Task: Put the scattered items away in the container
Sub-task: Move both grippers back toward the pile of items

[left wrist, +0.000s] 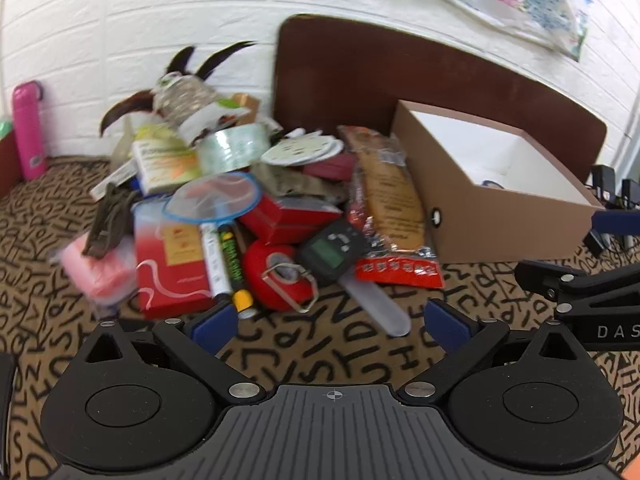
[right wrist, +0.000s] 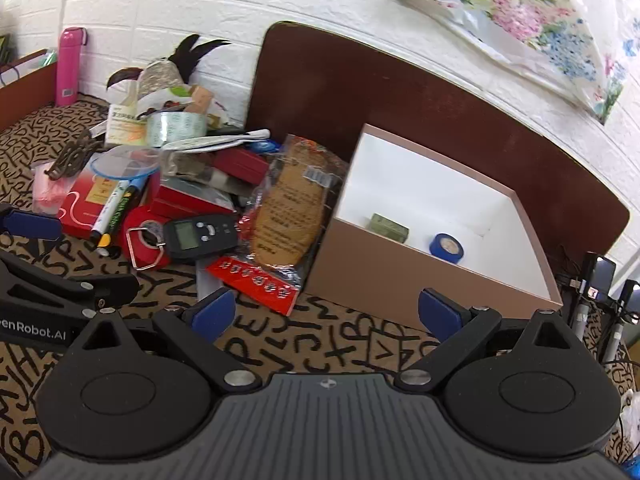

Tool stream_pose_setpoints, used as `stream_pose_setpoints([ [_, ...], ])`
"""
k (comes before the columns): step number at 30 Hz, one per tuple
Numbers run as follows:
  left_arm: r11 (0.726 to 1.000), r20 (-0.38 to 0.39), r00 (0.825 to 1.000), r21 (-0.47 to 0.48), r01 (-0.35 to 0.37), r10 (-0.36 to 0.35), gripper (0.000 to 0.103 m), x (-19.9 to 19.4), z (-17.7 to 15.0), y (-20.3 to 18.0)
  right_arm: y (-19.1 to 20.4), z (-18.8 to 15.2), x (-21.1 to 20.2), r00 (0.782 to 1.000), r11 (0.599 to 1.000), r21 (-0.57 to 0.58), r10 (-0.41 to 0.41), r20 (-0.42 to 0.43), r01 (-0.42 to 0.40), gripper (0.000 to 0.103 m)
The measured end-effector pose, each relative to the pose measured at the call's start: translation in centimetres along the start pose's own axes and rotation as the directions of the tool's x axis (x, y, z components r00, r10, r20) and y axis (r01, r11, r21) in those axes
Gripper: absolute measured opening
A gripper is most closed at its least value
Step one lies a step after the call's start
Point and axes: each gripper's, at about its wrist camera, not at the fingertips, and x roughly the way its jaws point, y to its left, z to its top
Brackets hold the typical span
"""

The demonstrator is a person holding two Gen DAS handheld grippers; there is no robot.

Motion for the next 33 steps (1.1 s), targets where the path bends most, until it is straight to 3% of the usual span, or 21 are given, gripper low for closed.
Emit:
stream_pose_setpoints([
  [3,1.000,-0.007,1.000,-0.021,-0.021,0.021,0.103,0.1,-1.3,1.3,0.7,-0.7,0.2,0.999,0.998,0.045,0.050,-0.003,-0.049,0.101],
  [8,0.994,-0.093,0.992,-0.064,-0.090,0.084,0.103,2.1,-4.5,4.3,2.5,-4.6,2.1,0.982,0.972,0.154,0.183,-0.040,-0.175,0.102],
  [11,0.987,-0.137,0.982,-0.078,-0.139,0.127,0.103,3.4,-6.0,6.0,4.3,-7.7,4.1,0.974,0.967,0.171,0.209,-0.093,-0.191,0.102],
  [14,0.985,-0.157,0.980,-0.097,-0.141,0.125,0.103,4.0,-6.5,6.9,5.8,-10.2,5.8,0.968,0.968,0.174,0.205,-0.142,-0.180,0.102],
  [17,0.987,-0.130,0.984,-0.082,-0.136,0.125,0.102,4.2,-6.2,6.9,6.2,-10.9,5.7,0.975,0.965,0.186,0.204,-0.094,-0.184,0.102],
  [26,0.990,-0.110,0.991,-0.111,-0.089,0.076,0.089,5.5,-4.5,7.2,6.8,-9.6,7.3,0.976,0.967,0.164,0.208,-0.063,-0.196,0.101],
  [33,0.973,-0.098,0.988,-0.212,0.096,-0.119,0.075,6.9,-2.3,6.4,7.3,-8.0,9.3,0.977,0.968,0.148,0.211,-0.031,-0.204,0.097],
])
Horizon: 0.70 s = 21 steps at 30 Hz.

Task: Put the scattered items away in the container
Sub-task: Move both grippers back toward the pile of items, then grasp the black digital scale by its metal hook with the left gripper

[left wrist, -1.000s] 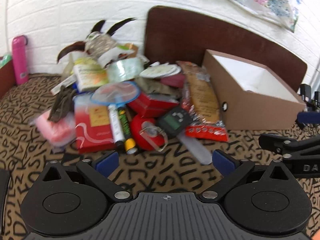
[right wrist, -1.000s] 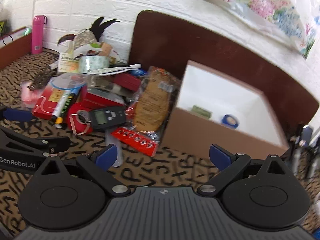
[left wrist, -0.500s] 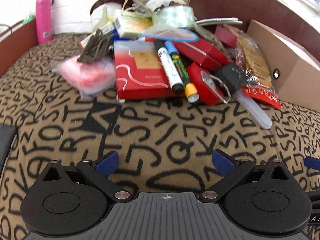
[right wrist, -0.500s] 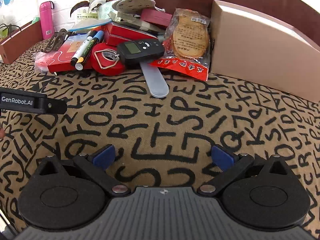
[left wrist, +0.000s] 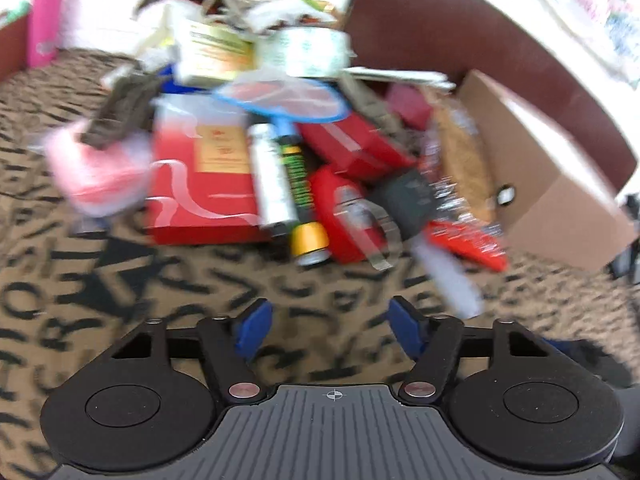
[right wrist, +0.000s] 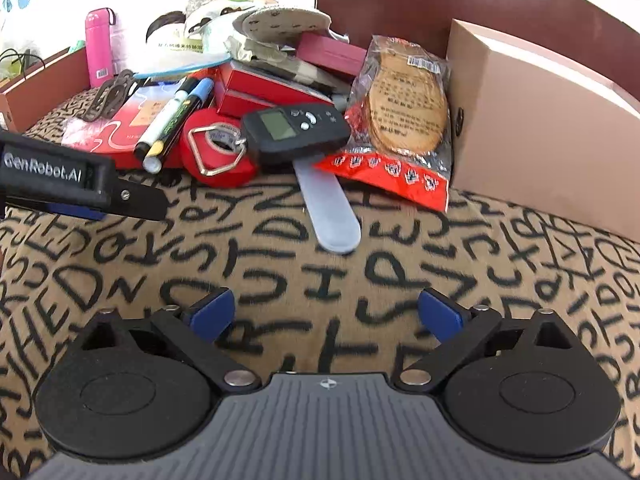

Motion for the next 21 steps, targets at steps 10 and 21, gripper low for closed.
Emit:
stream_pose_setpoints([
  [10,0.987,-0.007,0.999,-0.156,0.033,-0.034,0.043,3.1,2.3,0.0,0.0,1.7,1.8,0.998,1.000,0.006,-0.010,0.064,0.009,0.065],
  [21,0.984,-0.047,0.999,-0.178,0.003,-0.011,0.003,4.3,1.6,1.0,0.4,2.5,2.4,0.997,1.000,0.002,-0.024,0.068,0.024,0.036],
])
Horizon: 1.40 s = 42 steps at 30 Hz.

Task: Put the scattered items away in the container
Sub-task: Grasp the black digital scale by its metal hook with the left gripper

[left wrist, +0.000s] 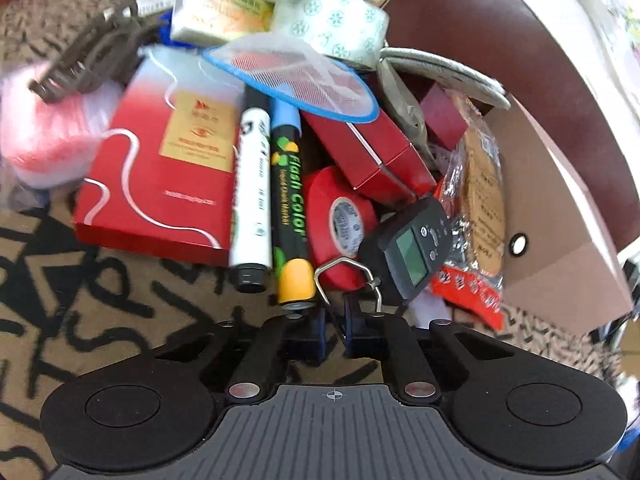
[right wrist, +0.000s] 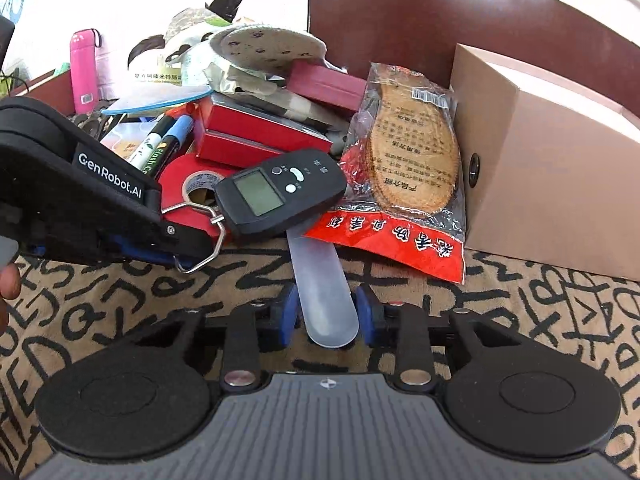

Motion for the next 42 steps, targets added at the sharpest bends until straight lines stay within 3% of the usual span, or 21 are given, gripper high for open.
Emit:
stream_pose_setpoints([
  [5,1.000,-0.015,1.000,0.022,-0.001,0.001,0.002,-2.2,-2.0,1.5,-0.1,-0.9,-1.5,1.000,1.000,0.019,0.012,-0.003,-0.012,0.039],
  [10,0.998,-0.034,0.999,0.061,-0.017,0.019,0.000,-5.5,-4.0,3.7,0.3,-1.9,-3.1,1.000,1.000,0.015,0.021,-0.008,-0.021,0.050],
  [19,0.992,-0.017,0.997,0.101,-0.079,0.081,0.000,-9.9,-5.8,6.7,1.7,-2.4,-5.7,0.997,0.997,0.009,0.081,0.006,-0.081,0.051],
  [22,0.995,-0.008,0.998,0.073,-0.066,0.066,0.016,-9.9,-5.6,7.2,2.5,-2.1,-5.8,0.995,0.995,-0.015,0.103,0.015,-0.103,0.051],
  [23,0.995,-0.006,0.998,0.074,-0.062,0.063,0.018,-9.8,-5.5,7.2,2.8,-2.0,-5.7,0.994,0.994,-0.024,0.107,0.014,-0.107,0.051],
  [24,0.995,-0.004,0.998,0.077,-0.062,0.063,0.008,-9.7,-5.4,7.1,3.0,-1.9,-5.7,0.994,0.994,-0.027,0.110,0.011,-0.110,0.050],
  [26,0.994,-0.003,0.998,0.085,-0.063,0.063,0.008,-9.5,-5.3,7.1,3.1,-1.8,-5.5,0.992,0.992,-0.019,0.127,0.002,-0.127,0.050],
  [28,0.995,-0.003,0.998,0.079,-0.055,0.055,0.009,-9.3,-5.1,7.3,3.1,-1.6,-5.4,0.988,0.988,0.000,0.156,0.001,-0.156,0.050],
  [29,0.996,-0.004,0.999,0.070,-0.047,0.048,0.019,-9.2,-5.0,7.5,3.1,-1.4,-5.4,0.985,0.985,0.006,0.174,0.004,-0.174,0.050],
  [33,0.999,-0.005,1.000,0.039,-0.016,0.016,0.031,-8.9,-4.5,8.1,4.0,-1.0,-5.0,0.977,0.976,-0.060,0.212,0.007,-0.211,0.063],
  [37,1.000,-0.008,1.000,0.011,0.014,-0.014,0.032,-8.5,-3.8,8.7,5.0,-0.7,-4.2,0.965,0.952,-0.157,0.264,-0.005,-0.261,0.076],
  [41,0.999,-0.014,0.999,0.005,0.036,-0.036,0.032,-8.0,-3.1,9.1,5.6,-0.4,-3.2,0.955,0.923,-0.251,0.297,-0.016,-0.291,0.079],
  [42,0.999,-0.016,0.999,0.006,0.040,-0.040,0.032,-7.9,-2.9,9.2,5.6,-0.2,-3.0,0.949,0.913,-0.267,0.314,-0.020,-0.308,0.085],
])
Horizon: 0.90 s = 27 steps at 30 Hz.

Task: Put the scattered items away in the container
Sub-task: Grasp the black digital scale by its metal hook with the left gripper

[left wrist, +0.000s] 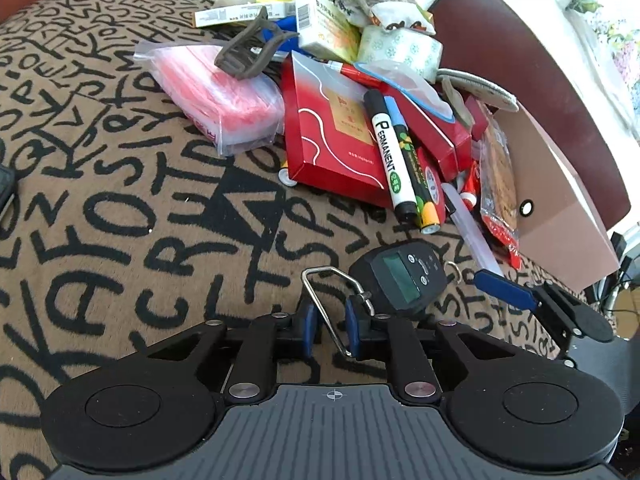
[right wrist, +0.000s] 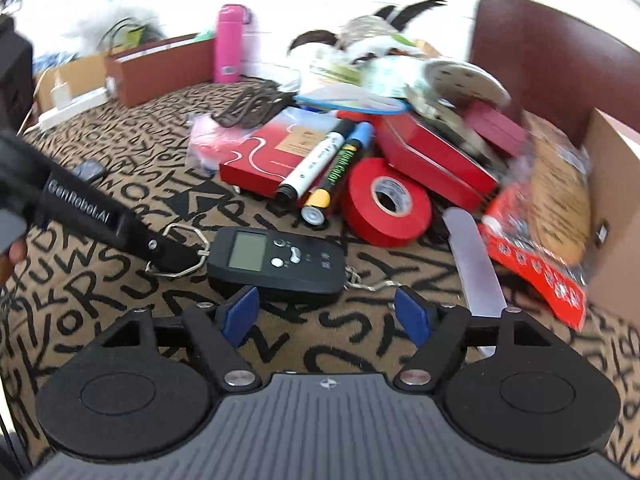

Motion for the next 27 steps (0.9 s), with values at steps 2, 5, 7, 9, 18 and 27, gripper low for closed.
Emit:
stream_pose_setpoints([
  [2,1.000,-0.012,1.000,0.020,0.004,-0.004,0.032,0.2,0.4,-0.1,-0.2,0.2,0.4,0.999,0.999,-0.028,0.034,0.004,-0.034,0.088],
  [5,0.999,-0.023,1.000,0.055,0.004,-0.002,0.032,0.5,0.9,-0.4,-0.1,0.7,1.5,0.998,0.995,-0.073,0.070,-0.003,-0.070,0.088],
  [7,0.998,-0.020,1.000,0.063,0.000,0.001,0.032,0.9,1.1,-0.5,-0.1,0.9,2.4,0.995,0.991,-0.091,0.101,-0.019,-0.103,0.088],
  [9,0.997,-0.014,1.000,0.075,-0.001,0.002,0.032,1.1,1.3,-0.6,0.0,0.9,3.4,0.993,0.989,-0.092,0.112,-0.036,-0.115,0.092],
  [18,0.993,-0.012,1.000,0.119,-0.009,0.010,0.026,1.5,1.5,-0.6,0.0,1.2,3.7,0.993,0.991,-0.078,0.104,-0.049,-0.107,0.088],
  [27,0.987,0.011,1.000,0.157,-0.026,0.025,0.019,0.7,0.9,-2.0,0.7,0.9,3.3,0.998,0.998,-0.025,0.050,-0.032,-0.051,0.079],
])
